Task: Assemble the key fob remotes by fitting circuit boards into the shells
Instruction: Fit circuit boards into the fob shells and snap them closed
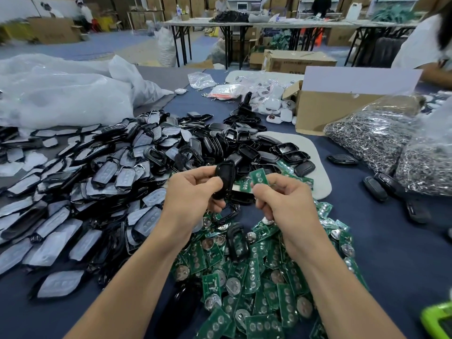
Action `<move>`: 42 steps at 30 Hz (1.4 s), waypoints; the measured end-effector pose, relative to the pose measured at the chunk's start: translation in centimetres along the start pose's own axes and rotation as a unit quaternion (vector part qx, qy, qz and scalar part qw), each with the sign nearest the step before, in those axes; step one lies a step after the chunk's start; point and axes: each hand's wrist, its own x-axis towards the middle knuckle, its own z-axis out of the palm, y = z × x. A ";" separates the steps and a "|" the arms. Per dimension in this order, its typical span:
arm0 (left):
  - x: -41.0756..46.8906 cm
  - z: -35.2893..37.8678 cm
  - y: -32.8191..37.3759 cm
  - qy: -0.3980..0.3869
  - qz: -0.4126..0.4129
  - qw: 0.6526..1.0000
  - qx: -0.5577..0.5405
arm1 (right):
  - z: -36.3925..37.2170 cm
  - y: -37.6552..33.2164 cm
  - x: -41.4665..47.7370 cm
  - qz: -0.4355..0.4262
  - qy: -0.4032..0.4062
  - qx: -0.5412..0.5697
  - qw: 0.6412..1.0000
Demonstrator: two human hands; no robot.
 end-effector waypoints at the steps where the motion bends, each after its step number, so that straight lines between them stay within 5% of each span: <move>1: 0.1 0.0 -0.1 -0.004 0.004 1.000 0.002 | -0.1 0.1 0.1 -0.002 0.001 0.003 1.000; 10: 0.3 0.1 -0.5 0.002 0.019 0.999 0.041 | 0.2 -0.2 0.1 0.027 -0.071 0.040 0.996; 23: 0.2 0.4 -0.2 -0.051 0.011 0.998 0.017 | -0.6 0.2 0.7 -0.028 0.020 0.045 0.998; 32: 0.1 0.3 -0.3 -0.084 -0.001 0.995 0.050 | -0.2 0.7 0.4 -0.116 0.042 -0.127 0.984; 42: -0.4 0.5 -0.1 -0.126 0.021 0.989 0.076 | -0.1 0.8 0.5 -0.121 0.034 -0.135 0.983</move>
